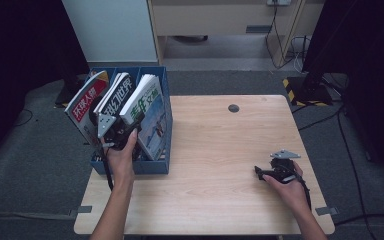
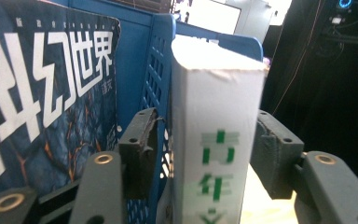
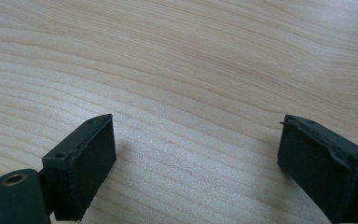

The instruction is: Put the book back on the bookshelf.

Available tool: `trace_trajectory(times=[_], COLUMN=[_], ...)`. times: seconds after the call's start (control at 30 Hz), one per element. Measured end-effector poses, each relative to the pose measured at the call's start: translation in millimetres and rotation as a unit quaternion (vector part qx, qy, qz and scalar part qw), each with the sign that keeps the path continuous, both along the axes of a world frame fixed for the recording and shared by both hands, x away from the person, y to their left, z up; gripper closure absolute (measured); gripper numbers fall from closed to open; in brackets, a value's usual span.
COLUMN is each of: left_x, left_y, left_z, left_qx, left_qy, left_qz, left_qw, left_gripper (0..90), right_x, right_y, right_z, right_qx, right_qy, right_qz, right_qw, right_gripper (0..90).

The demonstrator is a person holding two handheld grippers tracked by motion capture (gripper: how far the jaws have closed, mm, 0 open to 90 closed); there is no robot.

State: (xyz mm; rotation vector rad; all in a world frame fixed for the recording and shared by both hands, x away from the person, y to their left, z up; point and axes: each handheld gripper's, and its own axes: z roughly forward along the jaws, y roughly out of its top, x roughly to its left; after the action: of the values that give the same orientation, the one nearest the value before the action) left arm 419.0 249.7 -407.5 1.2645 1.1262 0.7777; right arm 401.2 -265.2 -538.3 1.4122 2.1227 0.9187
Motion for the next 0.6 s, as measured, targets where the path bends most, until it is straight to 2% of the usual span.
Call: trace_trajectory(times=[0.3, 0.47, 0.6], left_x=[-9.1, -13.5, -15.1], left_y=[4.3, 5.6, 7.5], left_z=[-5.2, -8.3, -8.6], left_qx=[0.005, 0.020, 0.017], left_qy=[0.010, 0.019, 0.027], left_qz=[0.000, 0.000, -0.004], left_qw=[0.9999, 0.9996, 0.9995], left_gripper=[41.7, 40.7, 38.2], right_x=[0.3, 0.4, 0.5], right_y=[-0.1, -0.1, 0.0], right_z=[0.0, 0.1, 0.0], right_qx=[0.000, 0.000, 0.000], right_qy=[0.000, 0.001, 0.001], right_qz=[0.001, 0.001, 0.001], right_qw=[1.0000, 1.0000, 1.0000], right_gripper=[11.2, 11.1, 11.1])
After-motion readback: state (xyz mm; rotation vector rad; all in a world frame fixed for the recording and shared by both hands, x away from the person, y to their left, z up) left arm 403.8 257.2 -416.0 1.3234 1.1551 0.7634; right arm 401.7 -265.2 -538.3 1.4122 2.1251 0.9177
